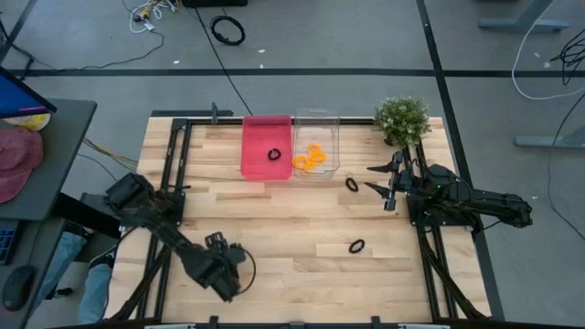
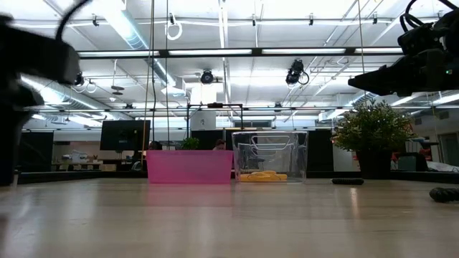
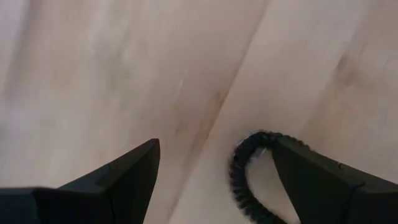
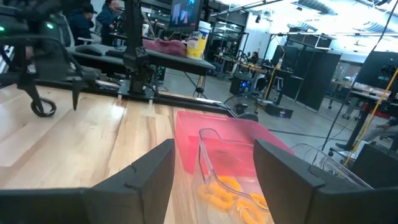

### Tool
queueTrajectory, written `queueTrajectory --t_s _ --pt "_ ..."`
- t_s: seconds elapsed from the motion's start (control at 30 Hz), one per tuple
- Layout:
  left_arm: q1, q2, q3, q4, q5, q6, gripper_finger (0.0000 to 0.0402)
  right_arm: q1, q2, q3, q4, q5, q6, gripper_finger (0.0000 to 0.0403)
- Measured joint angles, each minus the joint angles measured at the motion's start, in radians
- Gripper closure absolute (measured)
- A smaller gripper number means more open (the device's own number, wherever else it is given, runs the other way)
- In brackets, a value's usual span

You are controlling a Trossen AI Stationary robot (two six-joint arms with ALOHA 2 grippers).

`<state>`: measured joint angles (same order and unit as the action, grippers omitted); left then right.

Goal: Sort spring keychains
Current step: Put the black spring keychain into the red bin

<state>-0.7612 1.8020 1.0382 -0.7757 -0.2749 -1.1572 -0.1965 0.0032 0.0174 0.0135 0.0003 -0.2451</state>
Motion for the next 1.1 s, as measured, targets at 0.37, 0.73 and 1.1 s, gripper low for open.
queueTrajectory --t_s 0.37,0.73,1.1 --pt "0.046 -0.012 -0.041 0.099 0.142 0.009 0.0137 0.000 0.000 0.000 -0.001 0.000 0.000 0.0182" --pt "-0.028 -0.005 0.264 -0.106 -0.241 0.392 0.0376 0.000 0.000 0.000 0.000 0.000 0.000 0.0182" --pt "-0.128 0.008 0.408 -0.191 -1.162 0.309 0.0384 0.000 0.000 0.000 0.000 0.000 0.000 0.0182"
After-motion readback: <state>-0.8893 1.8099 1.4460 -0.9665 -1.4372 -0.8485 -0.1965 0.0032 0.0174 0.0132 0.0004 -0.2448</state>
